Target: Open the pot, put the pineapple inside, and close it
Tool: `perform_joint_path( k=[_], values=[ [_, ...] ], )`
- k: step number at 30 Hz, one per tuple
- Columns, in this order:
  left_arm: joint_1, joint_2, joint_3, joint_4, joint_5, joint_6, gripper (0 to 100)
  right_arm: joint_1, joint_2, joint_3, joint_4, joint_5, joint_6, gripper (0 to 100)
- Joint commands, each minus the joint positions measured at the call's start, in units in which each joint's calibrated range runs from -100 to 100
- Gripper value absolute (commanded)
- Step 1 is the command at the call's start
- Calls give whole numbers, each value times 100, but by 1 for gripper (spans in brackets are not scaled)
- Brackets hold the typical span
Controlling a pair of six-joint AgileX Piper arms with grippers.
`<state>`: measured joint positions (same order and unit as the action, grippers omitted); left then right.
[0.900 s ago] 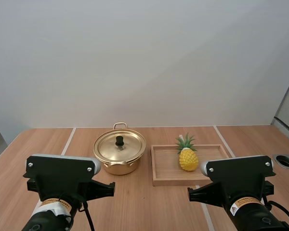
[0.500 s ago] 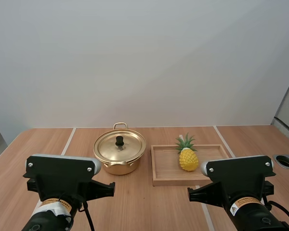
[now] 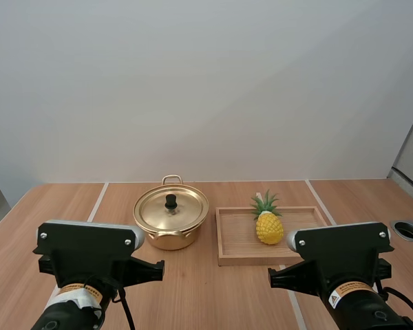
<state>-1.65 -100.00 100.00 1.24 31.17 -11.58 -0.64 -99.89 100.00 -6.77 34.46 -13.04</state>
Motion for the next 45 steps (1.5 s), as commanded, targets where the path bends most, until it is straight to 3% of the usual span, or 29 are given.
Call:
perform_joint_path(
  k=[1,23,29,35,45],
  values=[
    [-18,0,0,18,-157,14,0,-24,-11,0,-43,-72,-32,0],
    [-18,0,0,18,-176,14,0,-24,-11,0,-32,-90,0,0],
    [-18,0,0,28,-318,23,0,-24,-11,0,4,-840,0,0],
    [-18,0,-715,28,-663,23,0,-24,-11,-29,4,-1518,0,0],
    [-18,0,-2078,28,-663,23,0,-24,-11,-1446,249,-1518,0,0]
  ],
)
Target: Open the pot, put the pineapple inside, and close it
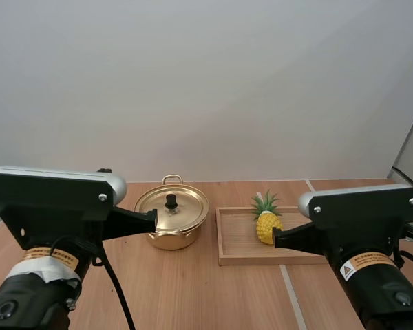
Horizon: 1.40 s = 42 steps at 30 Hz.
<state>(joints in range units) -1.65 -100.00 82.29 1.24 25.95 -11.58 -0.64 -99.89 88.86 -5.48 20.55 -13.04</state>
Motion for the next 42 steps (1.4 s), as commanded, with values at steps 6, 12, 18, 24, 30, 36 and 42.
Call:
perform_joint_path(
  k=[6,12,18,24,30,36,42],
  values=[
    [-18,0,-1235,28,-266,23,0,-24,-11,-1455,308,-128,0,0],
    [-18,0,-2252,142,-266,23,0,-24,-11,-2466,308,-128,0,0],
    [-18,0,-3190,376,-249,23,0,-24,-11,-3399,308,-128,0,0],
    [-18,0,-3869,376,-1,23,0,-24,-11,-4207,308,-128,0,0],
    [-18,734,-4106,376,158,23,0,-24,670,-4568,308,-3,0,0],
    [-18,1906,-4193,376,185,23,0,-24,1750,-4649,308,-312,0,0],
    [-11,3082,-4445,376,84,23,0,-24,2855,-4649,308,-1262,0,0]
  ],
)
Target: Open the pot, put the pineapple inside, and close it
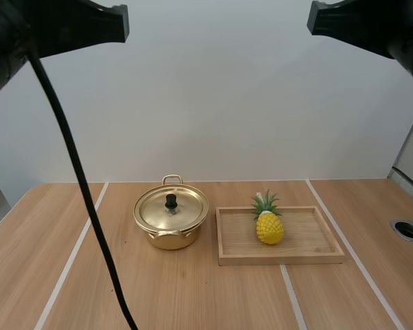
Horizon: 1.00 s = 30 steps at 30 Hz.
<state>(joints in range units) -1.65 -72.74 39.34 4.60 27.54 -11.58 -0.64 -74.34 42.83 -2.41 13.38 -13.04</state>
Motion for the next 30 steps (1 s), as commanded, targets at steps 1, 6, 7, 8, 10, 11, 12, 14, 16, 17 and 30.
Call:
perform_joint_path(
  k=[1,6,7,8,10,11,12,14,16,17,30],
  values=[
    [-11,555,-215,40,-111,23,0,-24,473,-46,1,-754,0,0],
    [-11,1278,-404,40,-483,23,0,-24,1087,-46,1,-1600,0,0],
    [-11,1362,-404,40,-572,23,0,-24,1151,-46,1,-1601,0,0],
    [-11,1420,-404,40,-640,23,0,-24,1185,-46,1,-1616,0,0],
    [-11,1493,-404,40,-706,23,0,-24,1200,-46,1,-1616,0,0],
    [-11,1492,-404,40,-751,23,0,-24,1200,-46,1,-1616,0,0],
    [-11,1492,-404,40,-751,23,0,-24,1203,-46,1,-1642,0,0],
    [-11,1492,-404,40,-751,23,0,-24,1203,-46,1,-1729,0,0],
    [-11,1495,-404,40,-750,23,0,-24,1203,-46,13,-1724,0,0],
    [-11,1495,-404,40,-750,23,1,-24,1203,-46,23,-1724,0,0],
    [115,1495,-404,-2,-746,-204,100,-24,1203,-46,40,-1724,0,100]
  ],
)
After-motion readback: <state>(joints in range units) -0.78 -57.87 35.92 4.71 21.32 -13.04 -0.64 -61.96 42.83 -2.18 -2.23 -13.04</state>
